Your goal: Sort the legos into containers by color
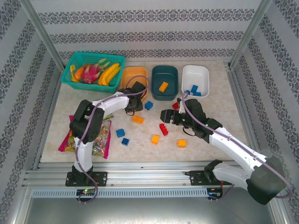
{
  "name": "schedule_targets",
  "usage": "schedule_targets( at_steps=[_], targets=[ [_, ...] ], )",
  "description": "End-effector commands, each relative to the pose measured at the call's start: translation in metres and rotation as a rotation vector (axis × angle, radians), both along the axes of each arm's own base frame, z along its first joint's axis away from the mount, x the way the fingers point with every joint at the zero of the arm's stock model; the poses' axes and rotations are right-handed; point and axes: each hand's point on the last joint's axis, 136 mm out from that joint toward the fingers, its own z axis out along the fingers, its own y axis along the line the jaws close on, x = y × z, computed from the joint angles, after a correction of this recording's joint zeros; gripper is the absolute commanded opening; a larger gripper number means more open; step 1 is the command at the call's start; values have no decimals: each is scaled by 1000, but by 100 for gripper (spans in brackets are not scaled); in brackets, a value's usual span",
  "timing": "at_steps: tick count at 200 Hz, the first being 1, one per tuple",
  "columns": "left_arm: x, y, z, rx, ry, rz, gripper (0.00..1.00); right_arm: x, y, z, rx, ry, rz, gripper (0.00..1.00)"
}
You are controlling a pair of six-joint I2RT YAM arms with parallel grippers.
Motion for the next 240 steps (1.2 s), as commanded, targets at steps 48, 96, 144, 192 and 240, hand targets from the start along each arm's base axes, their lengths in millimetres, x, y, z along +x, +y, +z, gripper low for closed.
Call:
schedule_targets(
  at_steps=[48,96,144,192,240],
  targets=[
    [1,-23,99,-146,-87,-75,35,40,-43,79,122,-172,-209,85],
    [63,-103,121,-312,-143,-184,34,67,-72,95,163,-197,-320,85],
    [111,-166,112,-440,-207,-249,33,71,-87,96,185,-197,-378,85],
    [131,-200,85,-547,-235,-281,34,61,-95,86,182,-175,-402,85],
    [132,-208,50,-552,-178,-263,38,57,-98,77,177,-152,-413,85]
  ],
)
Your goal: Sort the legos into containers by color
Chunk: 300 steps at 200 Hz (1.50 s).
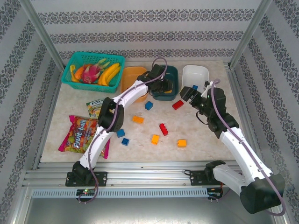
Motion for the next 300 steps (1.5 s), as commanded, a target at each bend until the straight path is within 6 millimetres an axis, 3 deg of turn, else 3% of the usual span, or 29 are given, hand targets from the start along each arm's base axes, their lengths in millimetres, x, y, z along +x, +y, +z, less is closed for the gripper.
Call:
schedule_targets(
  at_steps=[1,20,47,78,114,145,163,176,203,236,265,300],
  targets=[
    [2,-19,9,-63,-20,-16,39,-2,-6,-4,9,12,-29,85],
    [-1,-20,2,-67,3,-23,45,-1,-6,-6,9,17,-29,85],
    [-2,-22,13,-79,-5,-25,55,-1,-6,-6,2,19,-24,85],
    [-1,-21,43,-105,-42,-17,62,-2,-5,-7,-19,24,-10,85],
    [-5,-13,85,-119,-77,5,62,-5,-5,-2,-48,7,12,85],
    [-14,16,122,-117,-81,63,60,-10,-4,11,-105,-70,23,84],
    [-25,43,141,-106,-81,114,60,-15,13,15,-191,-90,102,85],
    [-38,72,142,-66,-57,166,60,-19,33,12,-231,-89,177,85],
    [-84,140,136,23,-3,285,60,-30,80,-6,-272,-76,330,85],
    [-168,224,120,145,63,428,62,-47,146,-31,-348,-45,522,85],
    [-248,278,112,203,90,523,62,-71,216,-60,-383,0,711,84],
    [-331,335,111,237,72,635,62,-96,279,-104,-425,157,848,84]
  ],
)
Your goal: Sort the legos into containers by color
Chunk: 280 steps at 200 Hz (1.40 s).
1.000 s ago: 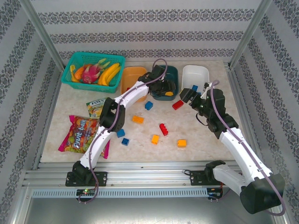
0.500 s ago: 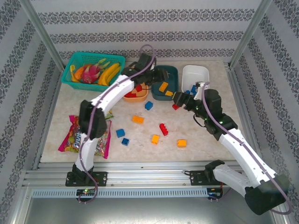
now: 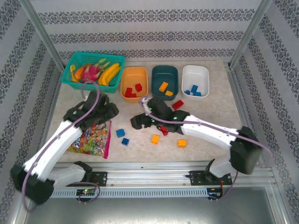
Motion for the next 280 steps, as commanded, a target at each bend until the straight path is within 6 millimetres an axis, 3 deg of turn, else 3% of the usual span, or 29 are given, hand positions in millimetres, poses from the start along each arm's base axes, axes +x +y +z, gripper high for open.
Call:
schedule_targets(
  at_steps=[1,28,62,106,149,192,236,257,280],
  targets=[
    [-55,46,-8,76,36,121,62,-11,35,-18,-50,74,59,84],
    [-96,70,2,58,-40,136,63,-18,67,-46,-137,177,30,85],
    [-124,69,12,-28,-149,52,65,-17,78,-82,-264,286,-65,85],
    [-145,66,14,-79,-175,-10,65,-16,86,-110,-363,340,-106,85],
    [-146,60,20,-110,-196,-41,66,-11,90,-133,-433,347,-132,83],
    [-149,54,21,-125,-190,-81,66,-3,95,-145,-460,346,-158,77],
    [-151,53,25,-127,-199,-95,66,3,98,-149,-477,348,-165,54],
    [-152,52,25,-127,-199,-101,66,3,97,-144,-473,339,-164,46],
    [-149,48,26,-138,-209,-118,66,7,92,-126,-459,301,-172,42]
  ],
)
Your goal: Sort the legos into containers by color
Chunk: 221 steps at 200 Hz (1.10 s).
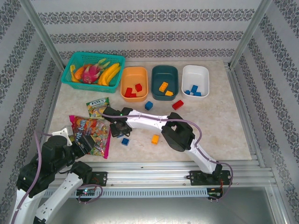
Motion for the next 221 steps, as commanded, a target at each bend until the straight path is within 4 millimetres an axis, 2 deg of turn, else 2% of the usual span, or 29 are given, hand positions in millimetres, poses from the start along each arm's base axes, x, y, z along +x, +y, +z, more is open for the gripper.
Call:
schedule_targets(
  at_steps=[1,29,51,72,101,129,164,188,221],
  targets=[
    [-4,-3,2,5,-10,-42,66,3,-11,19,-23,-45,-8,42],
    [11,-24,8,-38,-28,-106,66,17,-24,64,8,-123,-22,41],
    [36,-52,16,-94,-47,-179,66,39,-54,110,45,-194,-75,40],
    [68,-78,23,-140,-67,-231,66,68,-104,148,62,-262,-154,40],
    [115,-110,31,-164,-92,-288,66,112,-195,175,63,-315,-303,40],
    [154,-140,36,-158,-95,-353,67,149,-276,179,61,-327,-446,40],
    [197,-181,35,-163,-90,-421,67,192,-352,168,64,-321,-602,39],
    [224,-208,29,-176,-78,-451,67,221,-386,148,47,-303,-667,39],
    [257,-235,20,-199,-65,-462,66,261,-408,117,37,-270,-689,39]
  ],
)
